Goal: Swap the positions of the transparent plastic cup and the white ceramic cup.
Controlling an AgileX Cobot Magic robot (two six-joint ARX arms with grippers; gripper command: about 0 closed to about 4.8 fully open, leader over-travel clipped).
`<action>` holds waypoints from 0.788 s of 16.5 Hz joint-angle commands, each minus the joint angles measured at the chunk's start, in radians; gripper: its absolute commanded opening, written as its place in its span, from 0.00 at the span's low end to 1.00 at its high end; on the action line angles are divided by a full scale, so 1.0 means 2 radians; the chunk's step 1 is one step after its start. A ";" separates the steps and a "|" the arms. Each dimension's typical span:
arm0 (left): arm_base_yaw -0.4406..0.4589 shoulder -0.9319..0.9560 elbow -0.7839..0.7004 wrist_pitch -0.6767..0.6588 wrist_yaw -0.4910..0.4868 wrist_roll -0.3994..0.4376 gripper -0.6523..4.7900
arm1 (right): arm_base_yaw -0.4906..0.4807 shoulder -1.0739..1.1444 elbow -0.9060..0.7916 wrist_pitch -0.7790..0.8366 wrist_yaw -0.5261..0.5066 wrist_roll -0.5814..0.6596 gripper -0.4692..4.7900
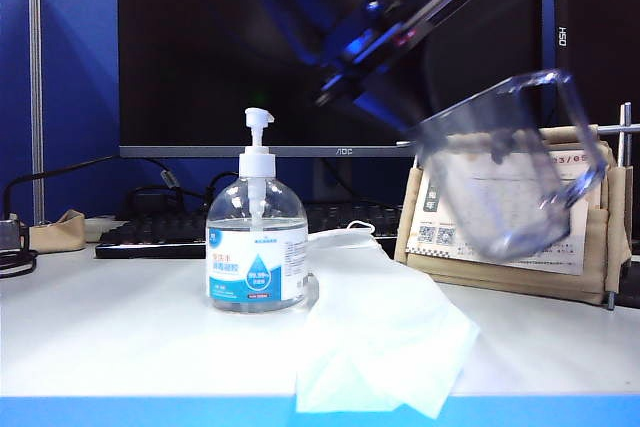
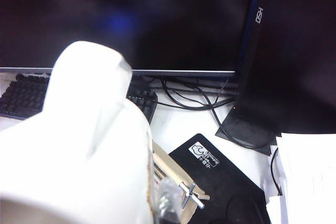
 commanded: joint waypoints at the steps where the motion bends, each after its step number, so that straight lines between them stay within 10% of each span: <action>1: -0.001 0.026 0.043 -0.001 0.004 0.005 0.11 | 0.001 -0.003 0.005 0.028 0.001 0.002 0.09; 13: -0.010 0.086 0.060 -0.022 0.004 0.018 0.11 | 0.001 0.001 0.005 0.024 0.003 0.002 0.09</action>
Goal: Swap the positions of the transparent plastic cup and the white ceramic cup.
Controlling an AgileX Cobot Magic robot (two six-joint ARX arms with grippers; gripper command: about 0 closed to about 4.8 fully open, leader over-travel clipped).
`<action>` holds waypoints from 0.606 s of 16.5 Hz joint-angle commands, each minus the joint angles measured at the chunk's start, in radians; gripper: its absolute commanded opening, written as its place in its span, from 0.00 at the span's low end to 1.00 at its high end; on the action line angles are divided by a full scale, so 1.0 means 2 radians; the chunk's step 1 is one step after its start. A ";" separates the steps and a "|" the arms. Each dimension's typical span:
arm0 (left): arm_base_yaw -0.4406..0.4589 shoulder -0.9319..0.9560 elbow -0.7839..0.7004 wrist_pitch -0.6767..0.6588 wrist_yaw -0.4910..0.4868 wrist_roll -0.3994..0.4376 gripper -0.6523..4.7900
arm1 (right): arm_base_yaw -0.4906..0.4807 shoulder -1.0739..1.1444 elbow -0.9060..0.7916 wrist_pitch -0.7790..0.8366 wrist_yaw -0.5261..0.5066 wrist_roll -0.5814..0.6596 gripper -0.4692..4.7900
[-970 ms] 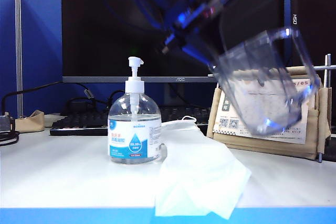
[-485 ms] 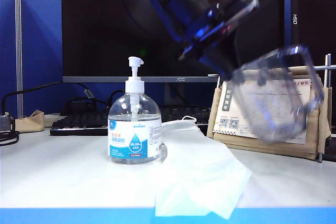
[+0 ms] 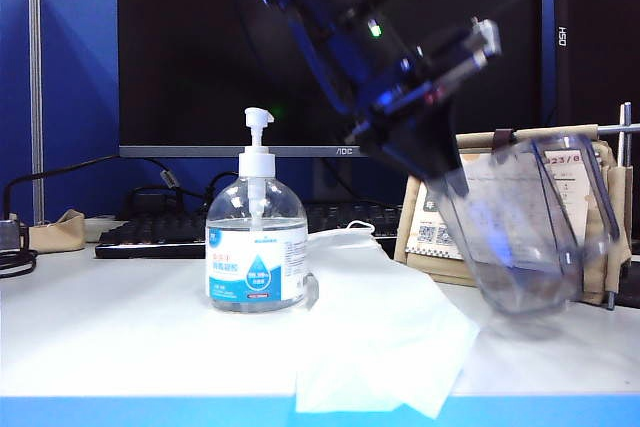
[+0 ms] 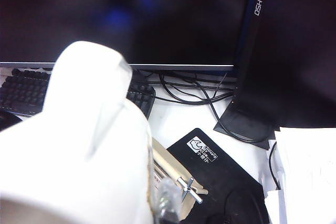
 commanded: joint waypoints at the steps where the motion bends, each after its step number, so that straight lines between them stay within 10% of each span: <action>1: -0.009 0.004 0.004 0.006 0.004 0.001 0.11 | 0.001 -0.003 0.005 0.031 -0.001 0.002 0.09; 10: -0.010 0.012 0.031 -0.001 -0.016 0.009 0.11 | 0.001 -0.003 0.005 0.026 -0.001 0.002 0.09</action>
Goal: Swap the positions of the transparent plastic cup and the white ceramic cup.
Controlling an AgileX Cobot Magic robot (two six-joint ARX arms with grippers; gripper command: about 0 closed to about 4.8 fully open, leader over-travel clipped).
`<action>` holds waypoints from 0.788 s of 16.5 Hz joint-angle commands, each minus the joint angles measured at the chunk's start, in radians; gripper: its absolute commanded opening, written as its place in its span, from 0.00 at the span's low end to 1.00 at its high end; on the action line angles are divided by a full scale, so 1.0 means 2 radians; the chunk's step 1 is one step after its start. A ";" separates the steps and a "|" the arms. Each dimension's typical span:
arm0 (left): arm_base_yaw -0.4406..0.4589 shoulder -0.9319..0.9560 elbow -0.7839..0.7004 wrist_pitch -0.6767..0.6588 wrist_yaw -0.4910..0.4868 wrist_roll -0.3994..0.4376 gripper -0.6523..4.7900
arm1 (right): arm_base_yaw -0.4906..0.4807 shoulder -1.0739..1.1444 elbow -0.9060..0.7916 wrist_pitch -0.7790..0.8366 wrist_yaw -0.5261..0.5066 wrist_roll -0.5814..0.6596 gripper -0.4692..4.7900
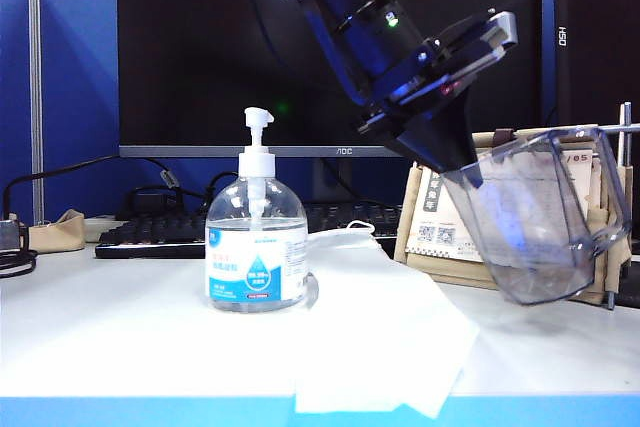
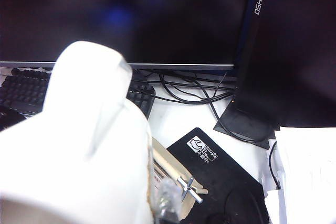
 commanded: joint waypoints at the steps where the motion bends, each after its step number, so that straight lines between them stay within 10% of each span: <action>1: -0.002 0.010 0.002 0.004 -0.001 0.006 0.11 | 0.001 -0.003 0.005 0.025 -0.001 0.002 0.09; 9: -0.001 0.016 0.004 0.000 -0.012 0.009 0.11 | 0.001 -0.003 0.005 0.020 -0.001 0.002 0.09; 13: -0.001 0.016 0.006 0.004 -0.012 0.007 0.30 | 0.001 -0.003 0.005 0.020 -0.001 0.002 0.09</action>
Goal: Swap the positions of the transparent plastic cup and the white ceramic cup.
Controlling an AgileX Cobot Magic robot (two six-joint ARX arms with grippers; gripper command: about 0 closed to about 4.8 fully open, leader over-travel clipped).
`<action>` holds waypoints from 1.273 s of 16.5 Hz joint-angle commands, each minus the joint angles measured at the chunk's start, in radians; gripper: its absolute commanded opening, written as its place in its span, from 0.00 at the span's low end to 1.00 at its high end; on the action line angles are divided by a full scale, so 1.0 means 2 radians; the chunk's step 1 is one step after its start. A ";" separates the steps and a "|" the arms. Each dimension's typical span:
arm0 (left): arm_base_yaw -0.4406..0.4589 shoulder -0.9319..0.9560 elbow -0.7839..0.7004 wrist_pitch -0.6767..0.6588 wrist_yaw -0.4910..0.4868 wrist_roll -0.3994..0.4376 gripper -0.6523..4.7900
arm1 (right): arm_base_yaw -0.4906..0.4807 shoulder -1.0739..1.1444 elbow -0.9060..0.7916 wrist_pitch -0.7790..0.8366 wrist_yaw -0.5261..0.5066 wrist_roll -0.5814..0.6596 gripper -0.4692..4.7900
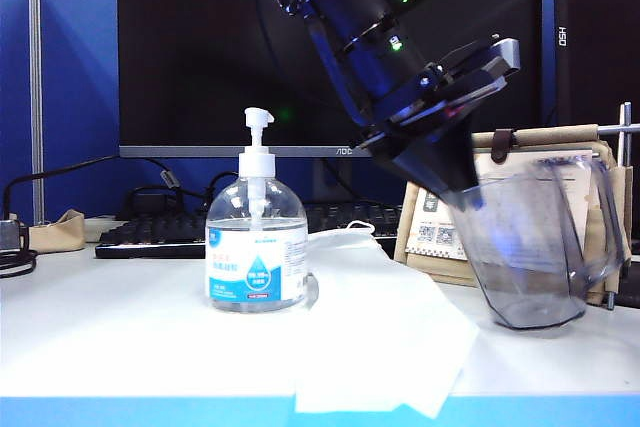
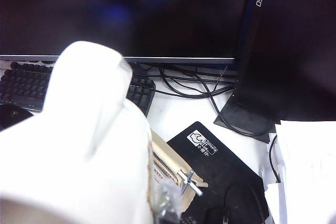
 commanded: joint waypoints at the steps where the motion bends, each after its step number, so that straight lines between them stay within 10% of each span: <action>1: -0.001 -0.002 0.002 0.005 0.000 0.000 0.32 | 0.001 -0.003 0.005 0.031 -0.001 0.002 0.09; 16: 0.000 -0.006 0.133 -0.032 0.001 -0.021 0.47 | 0.000 0.014 0.005 0.039 -0.008 -0.009 0.09; 21: 0.034 -0.058 0.191 -0.066 -0.101 -0.016 0.45 | 0.002 0.019 0.005 0.086 -0.037 -0.004 0.09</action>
